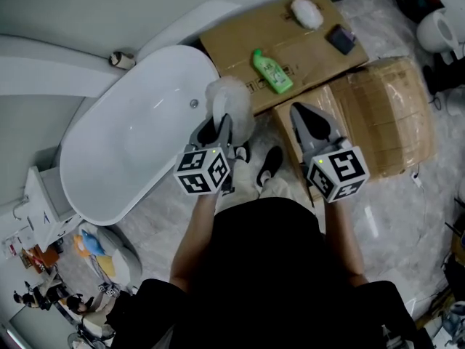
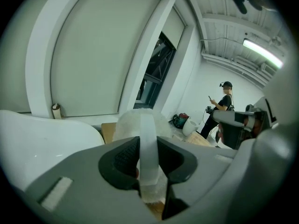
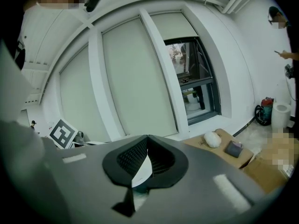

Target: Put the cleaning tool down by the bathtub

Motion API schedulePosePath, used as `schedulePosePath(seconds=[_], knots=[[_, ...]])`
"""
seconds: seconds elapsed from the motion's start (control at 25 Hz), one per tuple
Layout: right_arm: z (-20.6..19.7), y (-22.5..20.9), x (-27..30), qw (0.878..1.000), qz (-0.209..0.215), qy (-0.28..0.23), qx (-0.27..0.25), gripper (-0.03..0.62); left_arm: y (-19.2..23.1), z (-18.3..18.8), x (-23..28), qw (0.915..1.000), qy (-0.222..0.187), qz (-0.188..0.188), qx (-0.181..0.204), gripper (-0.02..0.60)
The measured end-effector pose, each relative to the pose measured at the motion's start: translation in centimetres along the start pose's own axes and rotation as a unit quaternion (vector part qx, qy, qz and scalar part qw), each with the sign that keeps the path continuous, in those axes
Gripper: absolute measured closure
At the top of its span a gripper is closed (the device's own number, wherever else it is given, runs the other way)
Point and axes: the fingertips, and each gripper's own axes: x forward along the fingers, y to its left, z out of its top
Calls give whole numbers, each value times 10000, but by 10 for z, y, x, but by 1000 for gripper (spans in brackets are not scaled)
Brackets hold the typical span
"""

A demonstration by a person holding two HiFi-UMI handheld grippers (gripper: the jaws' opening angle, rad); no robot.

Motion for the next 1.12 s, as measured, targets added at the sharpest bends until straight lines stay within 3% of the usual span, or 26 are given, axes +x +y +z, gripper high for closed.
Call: schedulePosePath(seconds=[0.4,1.12], knots=[[3,5,40,9996,-92,271,-82,586,31,-13,56,9986,509,-110,44,491],[16,-30,128,9931,-892,759,50,586,105,-4,189,9918,1151,-487,270,491]])
